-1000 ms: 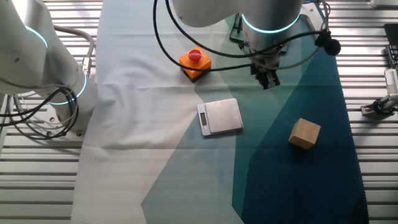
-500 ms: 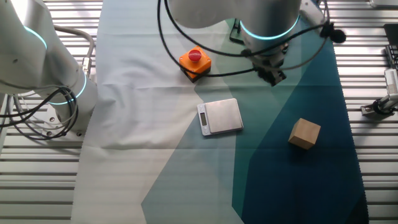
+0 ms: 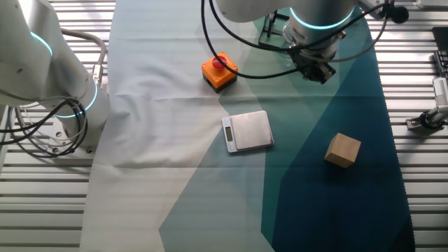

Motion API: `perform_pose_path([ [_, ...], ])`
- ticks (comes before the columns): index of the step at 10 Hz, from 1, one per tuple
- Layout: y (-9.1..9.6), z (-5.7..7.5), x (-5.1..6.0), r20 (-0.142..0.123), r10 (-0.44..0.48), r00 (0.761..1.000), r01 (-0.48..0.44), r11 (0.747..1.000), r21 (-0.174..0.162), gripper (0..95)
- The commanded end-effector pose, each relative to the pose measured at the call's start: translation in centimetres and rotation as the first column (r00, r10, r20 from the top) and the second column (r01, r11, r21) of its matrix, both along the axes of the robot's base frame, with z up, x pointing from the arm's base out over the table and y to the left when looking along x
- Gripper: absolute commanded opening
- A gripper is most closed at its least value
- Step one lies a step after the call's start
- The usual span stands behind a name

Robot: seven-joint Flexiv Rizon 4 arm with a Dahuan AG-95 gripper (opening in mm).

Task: Take the cup off the cup rack

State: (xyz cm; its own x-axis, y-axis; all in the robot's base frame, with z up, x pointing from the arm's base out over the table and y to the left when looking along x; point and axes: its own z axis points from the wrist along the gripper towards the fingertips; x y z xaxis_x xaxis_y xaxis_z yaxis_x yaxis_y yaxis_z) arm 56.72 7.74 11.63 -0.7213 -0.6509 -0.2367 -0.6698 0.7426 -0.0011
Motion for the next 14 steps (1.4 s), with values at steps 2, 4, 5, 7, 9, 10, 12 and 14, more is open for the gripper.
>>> perform_pose_path([
  [2, 1.0, -1.2, 0.2, 0.008, 0.051, 0.999, -0.051, 0.999, -0.006, 0.0],
  [4, 1.7, -1.4, 0.0, 0.011, 0.089, 0.996, -0.089, 0.996, -0.016, 0.0],
  [5, 1.9, -1.5, -0.1, 0.014, 0.108, 0.994, -0.107, 0.994, -0.018, 0.0],
  [7, 2.7, -1.7, -0.4, 0.018, 0.137, 0.990, -0.136, 0.991, -0.016, 0.0],
  [9, 3.4, -1.8, -0.7, 0.021, 0.140, 0.990, -0.140, 0.990, -0.013, 0.0],
  [10, 3.6, -1.9, -0.8, 0.027, 0.144, 0.989, -0.143, 0.990, -0.014, 0.0],
  [12, 3.8, -1.9, -0.9, 0.033, 0.159, 0.987, -0.159, 0.987, -0.015, 0.0],
  [14, 4.0, -1.9, -1.0, 0.033, 0.179, 0.983, -0.178, 0.984, -0.018, 0.0],
])
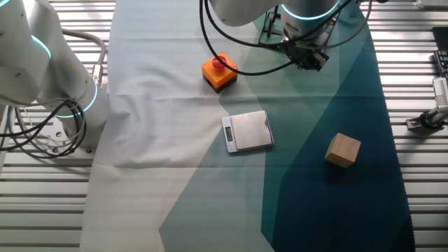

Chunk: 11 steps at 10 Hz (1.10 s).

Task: Take the cup off the cup rack

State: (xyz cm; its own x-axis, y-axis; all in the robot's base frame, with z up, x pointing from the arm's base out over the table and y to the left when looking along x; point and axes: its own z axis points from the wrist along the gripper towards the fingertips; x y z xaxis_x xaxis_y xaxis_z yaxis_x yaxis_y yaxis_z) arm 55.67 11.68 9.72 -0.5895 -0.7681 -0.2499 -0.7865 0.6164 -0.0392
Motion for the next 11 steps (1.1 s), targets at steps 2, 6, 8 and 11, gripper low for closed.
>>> perform_pose_path([
  [2, 0.12, -0.02, 0.03, -0.006, 0.008, 1.000, -0.008, 1.000, 0.006, 0.0],
  [6, 0.12, -0.02, 0.03, -0.011, 0.014, 1.000, -0.014, 1.000, 0.003, 0.0],
  [8, 0.13, -0.03, 0.02, -0.011, 0.029, 1.000, -0.029, 1.000, 0.008, 0.0],
  [11, 0.13, -0.08, 0.02, -0.017, 0.028, 0.999, -0.028, 1.000, 0.005, 0.0],
])
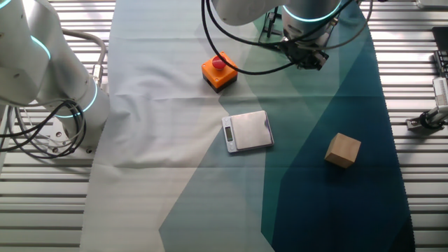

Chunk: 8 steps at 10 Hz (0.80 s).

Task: Take the cup off the cup rack

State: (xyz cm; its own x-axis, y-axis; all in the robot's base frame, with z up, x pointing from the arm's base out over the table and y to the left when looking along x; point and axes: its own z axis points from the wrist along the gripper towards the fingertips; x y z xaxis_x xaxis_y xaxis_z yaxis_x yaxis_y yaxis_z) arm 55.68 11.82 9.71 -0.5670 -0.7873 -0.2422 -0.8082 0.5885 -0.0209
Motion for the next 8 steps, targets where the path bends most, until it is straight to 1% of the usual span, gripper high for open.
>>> perform_pose_path([
  [1, -0.01, -0.07, 0.01, 0.003, -0.001, 1.000, 0.001, 1.000, 0.001, 0.0],
  [3, 0.08, -0.09, -0.03, 0.004, 0.004, 1.000, -0.004, 1.000, -0.001, 0.0],
  [5, 0.08, -0.09, -0.03, -0.004, 0.003, 1.000, -0.003, 1.000, -0.008, 0.0],
  [6, 0.08, -0.09, -0.03, -0.005, -0.003, 1.000, 0.003, 1.000, -0.004, 0.0],
  [7, 0.08, -0.09, -0.03, -0.006, -0.004, 1.000, 0.003, 1.000, -0.016, 0.0],
  [8, 0.08, -0.09, -0.03, -0.009, 0.006, 1.000, -0.006, 1.000, -0.010, 0.0],
])
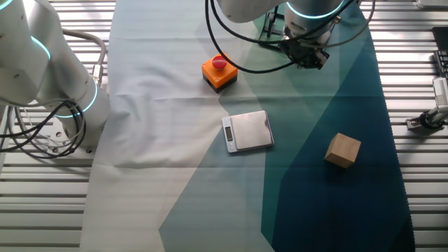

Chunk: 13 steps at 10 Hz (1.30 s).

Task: Take the cup off the cup rack

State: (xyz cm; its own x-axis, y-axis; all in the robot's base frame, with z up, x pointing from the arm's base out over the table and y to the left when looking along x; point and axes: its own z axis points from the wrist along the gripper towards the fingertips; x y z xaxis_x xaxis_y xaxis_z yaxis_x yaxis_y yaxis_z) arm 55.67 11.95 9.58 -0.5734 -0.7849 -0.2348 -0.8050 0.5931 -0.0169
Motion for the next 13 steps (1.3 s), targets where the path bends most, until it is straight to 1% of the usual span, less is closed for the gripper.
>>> perform_pose_path([
  [1, -0.05, 0.04, -0.03, -0.027, 0.093, 0.995, -0.093, 0.996, -0.005, 0.0],
  [2, -0.05, 0.04, -0.03, -0.047, 0.128, 0.991, -0.128, 0.992, 0.001, 0.0],
  [4, -0.05, 0.04, -0.03, -0.058, 0.192, 0.980, -0.191, 0.981, 0.011, 0.0],
  [5, -0.05, 0.04, -0.03, -0.075, 0.215, 0.974, -0.214, 0.977, 0.014, 0.0],
  [6, -0.05, 0.04, -0.03, -0.082, 0.200, 0.976, -0.200, 0.980, 0.015, 0.0],
  [7, -0.05, 0.04, -0.03, -0.057, 0.216, 0.975, -0.215, 0.976, 0.034, 0.0],
  [8, -0.05, 0.04, -0.03, -0.052, 0.228, 0.972, -0.226, 0.973, 0.034, 0.0],
  [9, -0.05, 0.04, -0.03, -0.051, 0.228, 0.972, -0.226, 0.973, 0.040, 0.0],
  [13, -0.05, 0.04, -0.03, -0.051, 0.245, 0.968, -0.243, 0.969, 0.042, 0.0],
])
